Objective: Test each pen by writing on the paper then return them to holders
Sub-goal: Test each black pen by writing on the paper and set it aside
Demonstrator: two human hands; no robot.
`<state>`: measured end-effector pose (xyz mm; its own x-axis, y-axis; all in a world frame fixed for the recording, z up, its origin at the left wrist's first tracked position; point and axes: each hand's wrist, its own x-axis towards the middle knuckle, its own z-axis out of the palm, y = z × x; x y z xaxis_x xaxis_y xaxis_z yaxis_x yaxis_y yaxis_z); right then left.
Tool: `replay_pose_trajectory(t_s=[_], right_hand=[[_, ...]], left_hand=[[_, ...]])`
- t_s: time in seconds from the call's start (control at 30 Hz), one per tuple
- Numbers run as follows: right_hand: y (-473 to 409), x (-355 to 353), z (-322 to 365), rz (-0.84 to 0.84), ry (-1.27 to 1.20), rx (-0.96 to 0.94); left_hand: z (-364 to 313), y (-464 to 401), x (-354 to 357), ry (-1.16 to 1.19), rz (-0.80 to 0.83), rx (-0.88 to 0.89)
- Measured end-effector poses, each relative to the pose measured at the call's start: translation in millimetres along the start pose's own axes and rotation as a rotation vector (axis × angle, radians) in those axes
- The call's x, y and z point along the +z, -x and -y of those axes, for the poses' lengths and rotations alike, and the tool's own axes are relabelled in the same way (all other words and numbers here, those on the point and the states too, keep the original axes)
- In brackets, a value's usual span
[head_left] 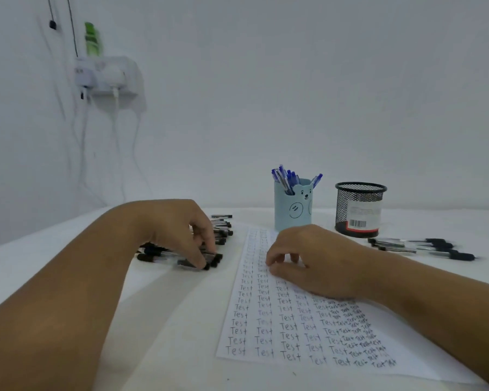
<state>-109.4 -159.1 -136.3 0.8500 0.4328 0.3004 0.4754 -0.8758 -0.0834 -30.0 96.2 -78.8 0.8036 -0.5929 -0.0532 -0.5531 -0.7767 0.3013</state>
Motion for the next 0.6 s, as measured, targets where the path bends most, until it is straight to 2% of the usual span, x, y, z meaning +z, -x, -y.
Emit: replay_pose_trajectory(t_s=[0.2, 0.4, 0.6], right_hand=[[-0.2, 0.2, 1.0, -0.013, -0.027, -0.016], [0.1, 0.8, 0.7, -0.023, -0.027, -0.032], [0.6, 0.8, 0.0, -0.021, -0.043, -0.024]], left_hand=[[-8.2, 4.2, 1.5, -0.043, 0.007, -0.025], [-9.6, 3.7, 5.0, 0.03, -0.045, -0.015], [-10.9, 7.6, 0.6, -0.025, 0.043, -0.009]])
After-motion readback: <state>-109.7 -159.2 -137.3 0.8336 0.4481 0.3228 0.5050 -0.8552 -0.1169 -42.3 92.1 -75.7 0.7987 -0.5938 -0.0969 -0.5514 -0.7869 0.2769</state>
